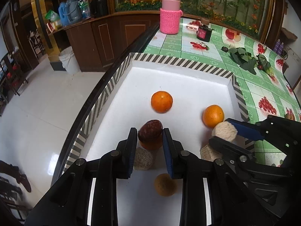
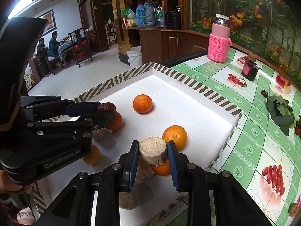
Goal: Organize fruits
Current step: 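Lower both items into the tray and open both grippers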
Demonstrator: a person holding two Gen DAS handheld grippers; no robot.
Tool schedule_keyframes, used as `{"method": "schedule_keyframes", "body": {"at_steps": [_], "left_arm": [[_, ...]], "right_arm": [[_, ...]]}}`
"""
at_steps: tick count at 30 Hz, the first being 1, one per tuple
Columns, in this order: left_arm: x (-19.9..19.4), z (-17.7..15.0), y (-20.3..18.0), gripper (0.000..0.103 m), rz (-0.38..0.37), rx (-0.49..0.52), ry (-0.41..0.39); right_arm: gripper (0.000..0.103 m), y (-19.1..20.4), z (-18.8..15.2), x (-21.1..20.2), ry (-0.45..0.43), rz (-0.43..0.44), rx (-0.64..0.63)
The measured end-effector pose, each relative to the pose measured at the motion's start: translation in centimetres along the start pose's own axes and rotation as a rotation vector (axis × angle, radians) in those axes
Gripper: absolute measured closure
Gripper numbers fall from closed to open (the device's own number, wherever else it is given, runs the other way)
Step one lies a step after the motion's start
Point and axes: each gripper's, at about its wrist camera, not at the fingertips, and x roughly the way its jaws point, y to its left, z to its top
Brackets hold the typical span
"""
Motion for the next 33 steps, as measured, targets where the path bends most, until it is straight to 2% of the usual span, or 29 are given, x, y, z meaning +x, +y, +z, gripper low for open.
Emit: {"method": "schedule_keyframes", "body": {"at_steps": [3, 5, 7, 19, 25, 33], "left_arm": [[0.0, -0.2, 0.1, 0.074, 0.004, -0.008, 0.003], [0.1, -0.2, 0.2, 0.06, 0.023, -0.009, 0.006], [0.0, -0.3, 0.4, 0.051, 0.021, -0.015, 0.006], [-0.7, -0.7, 0.6, 0.051, 0.017, -0.032, 0.001], [-2.2, -0.6, -1.5, 0.051, 0.007, 0.006, -0.043], [-2.9, -0.8, -4.8, 0.051, -0.03, 0.049, -0.06]], "right_arm": [[0.074, -0.1, -0.2, -0.3, -0.003, 0.002, 0.003], [0.073, -0.2, -0.3, -0.4, -0.005, 0.015, 0.012], [0.072, -0.3, -0.4, -0.6, -0.007, 0.023, 0.015], [0.072, -0.6, -1.6, -2.7, -0.047, 0.04, 0.041], [0.072, -1.5, -2.3, -3.8, -0.069, 0.04, 0.083], [0.072, -3.6, -3.8, -5.8, -0.095, 0.02, 0.149]]}}
